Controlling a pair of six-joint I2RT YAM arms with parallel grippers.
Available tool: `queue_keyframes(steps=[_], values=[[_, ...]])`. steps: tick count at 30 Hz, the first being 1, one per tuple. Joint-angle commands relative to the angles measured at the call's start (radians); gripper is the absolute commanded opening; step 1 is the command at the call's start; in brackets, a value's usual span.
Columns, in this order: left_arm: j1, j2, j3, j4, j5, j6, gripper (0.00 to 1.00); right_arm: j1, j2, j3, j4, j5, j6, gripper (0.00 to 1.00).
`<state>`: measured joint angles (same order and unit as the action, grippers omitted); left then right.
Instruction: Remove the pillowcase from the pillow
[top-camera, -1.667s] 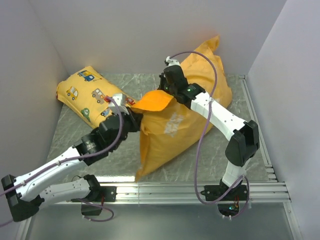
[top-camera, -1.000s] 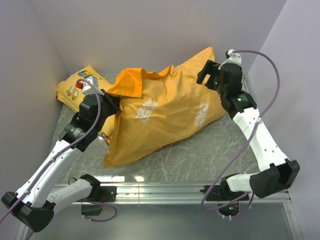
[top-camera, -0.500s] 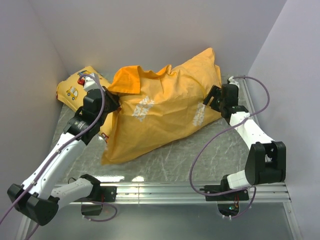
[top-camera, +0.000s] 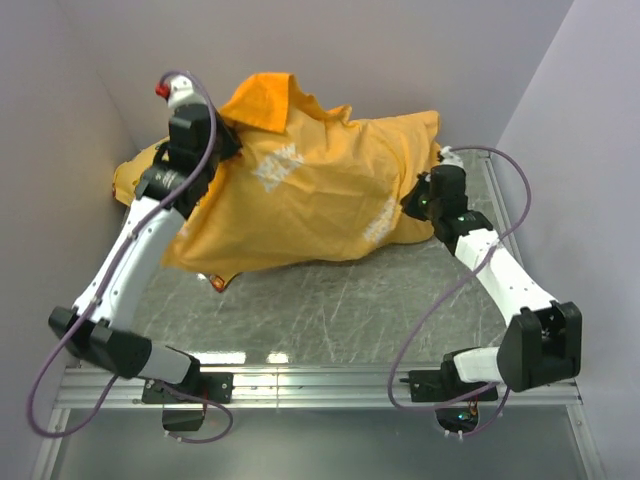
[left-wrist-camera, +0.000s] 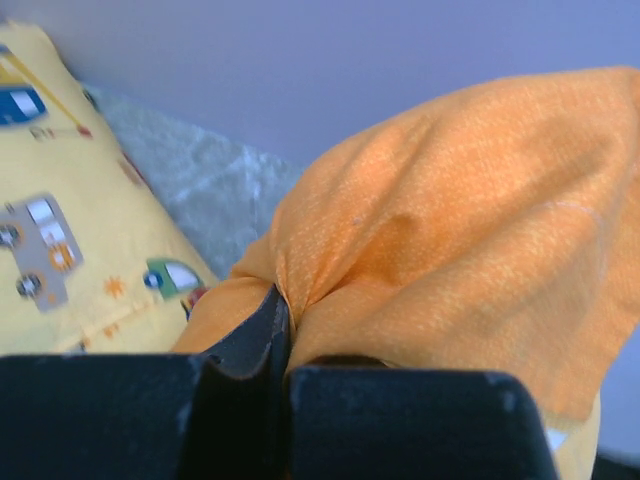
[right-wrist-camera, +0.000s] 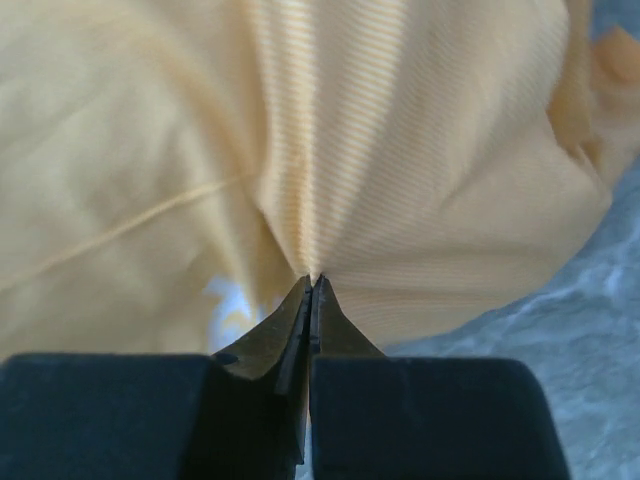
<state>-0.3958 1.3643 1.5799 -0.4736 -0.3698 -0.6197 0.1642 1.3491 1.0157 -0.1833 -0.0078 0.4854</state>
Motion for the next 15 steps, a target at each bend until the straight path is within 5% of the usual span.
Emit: queue_keyframes(steps=[1,5,9,12,13,15], values=[[0.092,0.091,0.199,0.041,-0.046,0.066,0.00,0.153,-0.106,0.101,-0.057,-0.034,-0.001,0.00],[0.179,0.266,0.295,0.006,0.000,0.069,0.00,0.371,-0.081,0.145,-0.051,0.005,0.036,0.00],[0.209,0.377,0.342,0.015,0.063,0.106,0.06,0.448,0.019,0.236,-0.038,-0.017,0.070,0.00],[0.209,0.415,0.353,0.027,0.109,0.127,0.33,0.462,0.114,0.296,-0.022,-0.029,0.084,0.00],[0.207,0.412,0.348,0.032,0.139,0.133,0.52,0.462,0.137,0.313,-0.030,-0.027,0.085,0.00],[0.198,0.371,0.309,0.046,0.135,0.144,0.64,0.462,0.185,0.333,-0.027,-0.034,0.082,0.00]])
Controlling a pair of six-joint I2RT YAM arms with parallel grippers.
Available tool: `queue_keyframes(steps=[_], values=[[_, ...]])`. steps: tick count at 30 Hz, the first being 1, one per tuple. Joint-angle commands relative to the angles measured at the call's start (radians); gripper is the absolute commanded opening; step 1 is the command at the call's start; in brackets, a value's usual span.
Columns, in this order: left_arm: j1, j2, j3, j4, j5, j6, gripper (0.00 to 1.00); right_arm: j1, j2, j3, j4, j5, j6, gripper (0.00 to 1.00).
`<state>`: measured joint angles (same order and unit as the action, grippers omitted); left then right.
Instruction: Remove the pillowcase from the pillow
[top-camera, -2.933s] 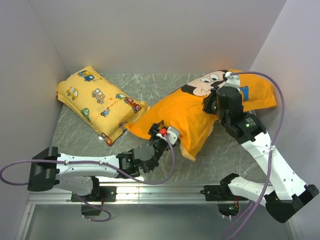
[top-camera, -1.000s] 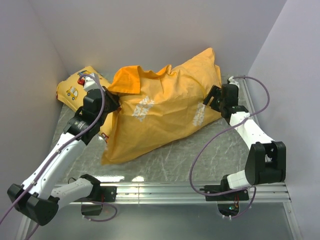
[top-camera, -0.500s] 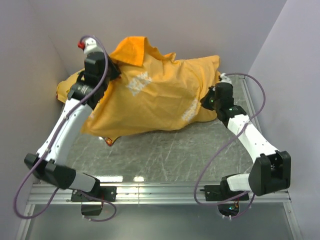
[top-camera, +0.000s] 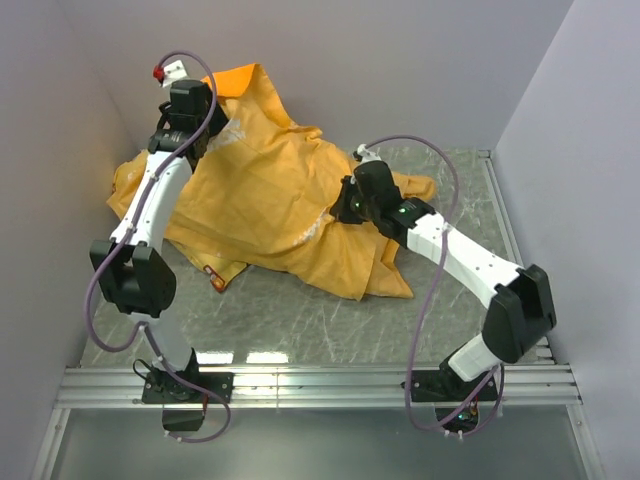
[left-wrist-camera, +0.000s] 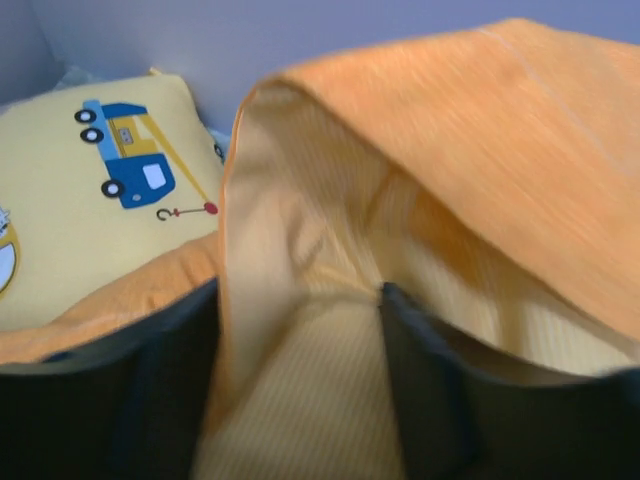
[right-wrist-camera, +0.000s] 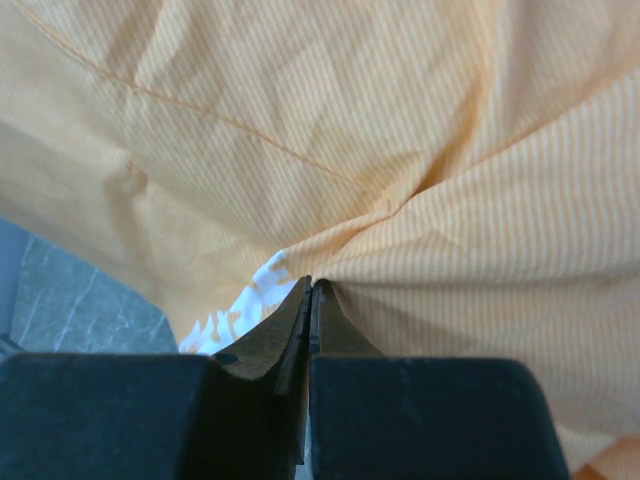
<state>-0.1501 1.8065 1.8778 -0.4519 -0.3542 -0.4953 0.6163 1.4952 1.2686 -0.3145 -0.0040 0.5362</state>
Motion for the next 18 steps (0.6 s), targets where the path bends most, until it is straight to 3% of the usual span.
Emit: queue_keyframes(steps=[1,4,6,7,9,14,18], values=[[-0.068,-0.093,-0.005,0.047,0.089,0.044,0.74,0.010,0.046,0.081,0.113,-0.034,0.031,0.00],[-0.118,-0.185,-0.054,0.067,0.043,0.086,0.81,0.011,0.056,0.094,0.115,-0.037,0.025,0.02],[-0.172,-0.262,-0.094,0.076,0.005,0.100,0.84,0.010,0.040,0.107,0.117,-0.031,0.021,0.14],[-0.195,-0.283,-0.107,0.085,-0.012,0.115,0.94,0.011,0.030,0.112,0.111,-0.025,0.018,0.19],[-0.264,-0.347,-0.160,0.094,-0.067,0.126,0.99,0.008,0.002,0.124,0.100,-0.007,0.010,0.34],[-0.425,-0.476,-0.367,0.196,-0.133,0.121,0.99,-0.003,-0.082,0.120,0.066,0.035,0.004,0.60],[-0.610,-0.509,-0.497,0.275,-0.195,0.107,0.99,-0.039,-0.193,0.071,0.014,0.161,0.002,0.65]])
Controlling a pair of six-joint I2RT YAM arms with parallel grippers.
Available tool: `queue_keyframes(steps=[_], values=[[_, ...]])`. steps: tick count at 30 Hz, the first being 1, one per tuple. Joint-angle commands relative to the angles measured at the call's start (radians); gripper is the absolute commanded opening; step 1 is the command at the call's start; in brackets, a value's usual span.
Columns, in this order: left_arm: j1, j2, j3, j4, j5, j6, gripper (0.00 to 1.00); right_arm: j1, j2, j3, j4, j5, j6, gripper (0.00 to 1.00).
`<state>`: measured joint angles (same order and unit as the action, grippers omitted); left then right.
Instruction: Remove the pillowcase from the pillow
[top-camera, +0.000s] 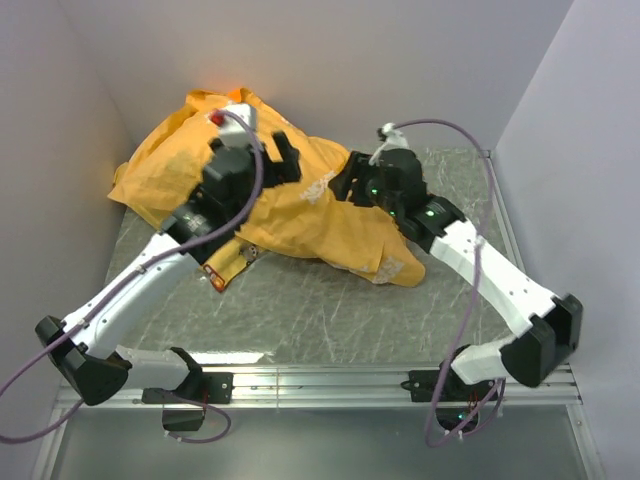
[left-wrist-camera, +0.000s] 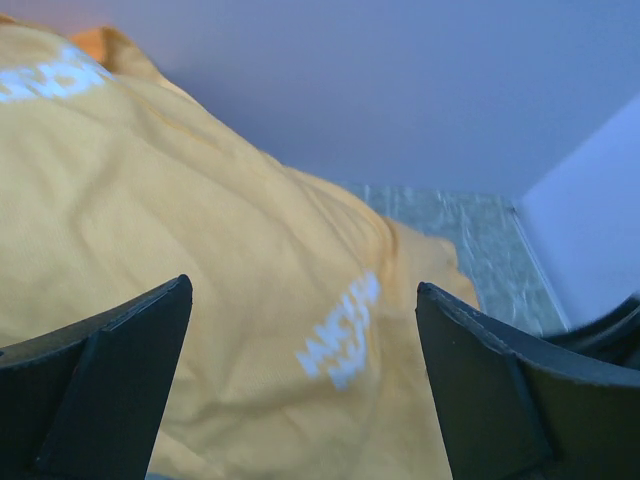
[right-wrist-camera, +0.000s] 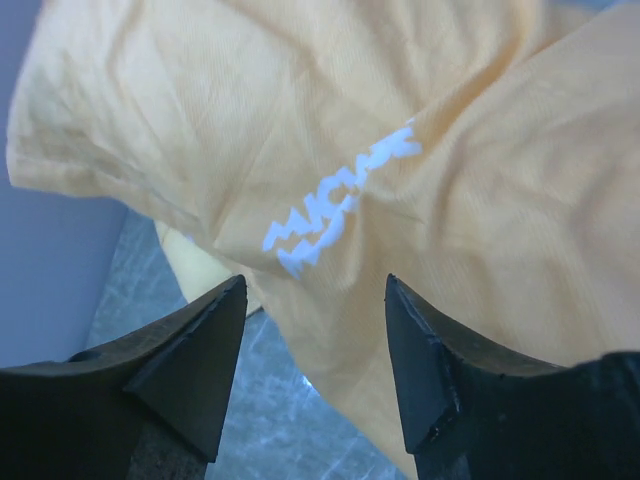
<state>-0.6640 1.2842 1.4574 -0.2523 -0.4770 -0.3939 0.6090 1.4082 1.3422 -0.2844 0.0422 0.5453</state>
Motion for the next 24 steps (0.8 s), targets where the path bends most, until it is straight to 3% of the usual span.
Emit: queue_keyframes(steps=[1,6,11,16,24], values=[[-0.129,0.027,-0.091,0.085,-0.083,0.006,0.99,-0.057,-0.151,-0.021,-0.027,0.133,0.001,0.66],[-0.347,0.185,-0.030,0.096,-0.215,0.079,0.99,-0.312,-0.285,-0.248,0.005,0.041,0.056,0.67],[-0.457,0.458,0.176,0.078,-0.365,0.191,0.99,-0.402,-0.367,-0.437,0.037,0.044,0.070,0.68],[-0.491,0.683,0.357,0.067,-0.476,0.352,0.99,-0.503,-0.371,-0.566,0.128,-0.037,0.102,0.71],[-0.482,0.853,0.524,0.078,-0.531,0.540,0.99,-0.568,-0.321,-0.679,0.260,-0.237,0.150,0.71]])
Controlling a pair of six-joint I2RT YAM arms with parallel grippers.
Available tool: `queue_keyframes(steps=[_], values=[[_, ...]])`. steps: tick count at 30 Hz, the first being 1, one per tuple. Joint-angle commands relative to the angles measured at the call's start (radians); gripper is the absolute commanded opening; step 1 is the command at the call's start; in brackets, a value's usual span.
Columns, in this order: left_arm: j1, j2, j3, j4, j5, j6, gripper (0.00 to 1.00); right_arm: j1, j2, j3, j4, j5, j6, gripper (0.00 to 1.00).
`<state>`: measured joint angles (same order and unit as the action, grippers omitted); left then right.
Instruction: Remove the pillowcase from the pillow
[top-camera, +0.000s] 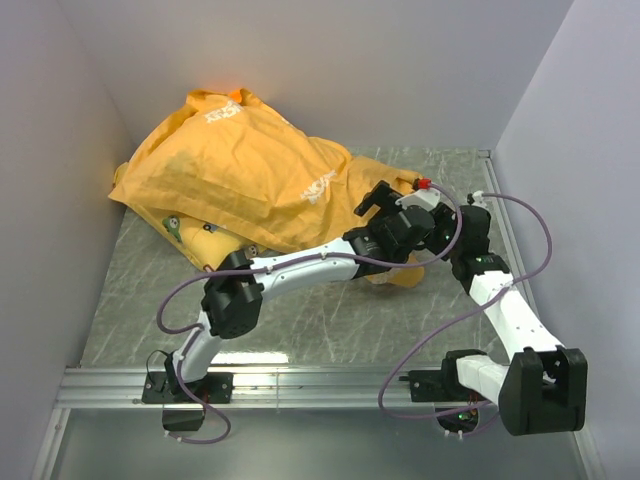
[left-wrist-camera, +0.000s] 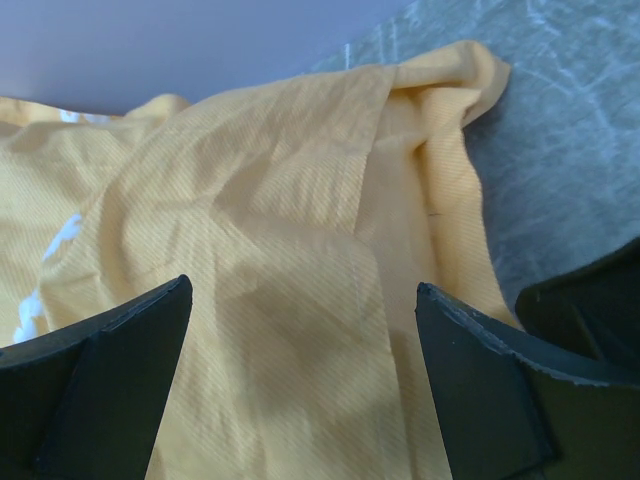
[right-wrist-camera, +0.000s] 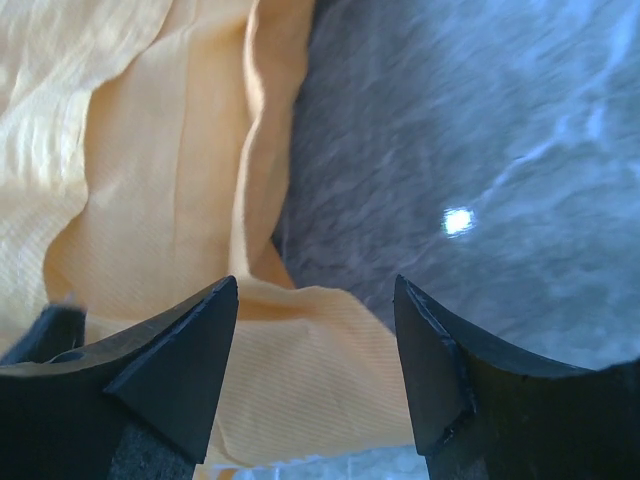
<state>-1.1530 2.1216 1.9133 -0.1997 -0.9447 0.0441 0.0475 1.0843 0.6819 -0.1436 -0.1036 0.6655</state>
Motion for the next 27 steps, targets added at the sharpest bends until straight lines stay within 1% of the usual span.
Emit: queue_keyframes(steps=[1,2,5,6,8,9,11,12,13,15,17,18,20,22,23,26,27], values=[[0.012,0.032,0.088,0.017,-0.066,0.102,0.99,-0.009,0.011,-0.024,0.124,-0.111,0.037,0.71],[0.019,0.040,0.099,0.008,-0.069,0.100,0.98,-0.009,0.014,-0.031,0.131,-0.119,0.040,0.70],[0.044,0.052,0.121,-0.047,-0.048,0.073,0.91,-0.008,0.019,-0.045,0.141,-0.153,0.052,0.70],[0.050,0.049,0.121,-0.055,-0.043,0.066,0.86,-0.008,0.019,-0.048,0.177,-0.160,0.055,0.70],[0.065,0.037,0.119,-0.075,-0.037,0.047,0.77,-0.009,0.017,-0.058,0.187,-0.168,0.057,0.70],[0.070,0.032,0.118,-0.081,-0.032,0.040,0.64,-0.008,0.016,-0.061,0.202,-0.172,0.059,0.70],[0.085,0.009,0.110,-0.093,-0.016,0.016,0.47,-0.009,0.014,-0.071,0.216,-0.186,0.060,0.70],[0.091,0.005,0.109,-0.096,-0.011,0.011,0.32,-0.008,0.014,-0.071,0.228,-0.194,0.060,0.70],[0.098,-0.006,0.108,-0.101,-0.008,0.004,0.24,-0.009,0.020,-0.071,0.233,-0.200,0.059,0.70],[0.114,-0.014,0.113,-0.125,-0.006,-0.021,0.12,-0.009,0.025,-0.071,0.239,-0.208,0.054,0.70],[0.127,-0.038,0.101,-0.132,-0.006,-0.038,0.07,-0.008,0.023,-0.074,0.255,-0.218,0.048,0.70],[0.131,-0.052,0.090,-0.130,-0.003,-0.074,0.05,-0.008,0.023,-0.074,0.262,-0.226,0.045,0.70],[0.144,-0.095,0.053,-0.121,0.021,-0.108,0.05,0.003,0.026,-0.065,0.276,-0.243,0.039,0.70],[0.154,-0.130,0.027,-0.121,0.040,-0.134,0.05,0.029,0.025,-0.032,0.266,-0.223,0.019,0.70],[0.167,-0.138,0.023,-0.130,0.070,-0.162,0.05,0.067,0.023,-0.019,0.251,-0.210,0.011,0.71],[0.183,-0.160,0.012,-0.139,0.102,-0.199,0.03,0.145,0.023,0.042,0.208,-0.099,-0.030,0.75],[0.187,-0.164,0.010,-0.145,0.119,-0.205,0.03,0.196,0.031,0.057,0.184,-0.062,-0.052,0.76]])
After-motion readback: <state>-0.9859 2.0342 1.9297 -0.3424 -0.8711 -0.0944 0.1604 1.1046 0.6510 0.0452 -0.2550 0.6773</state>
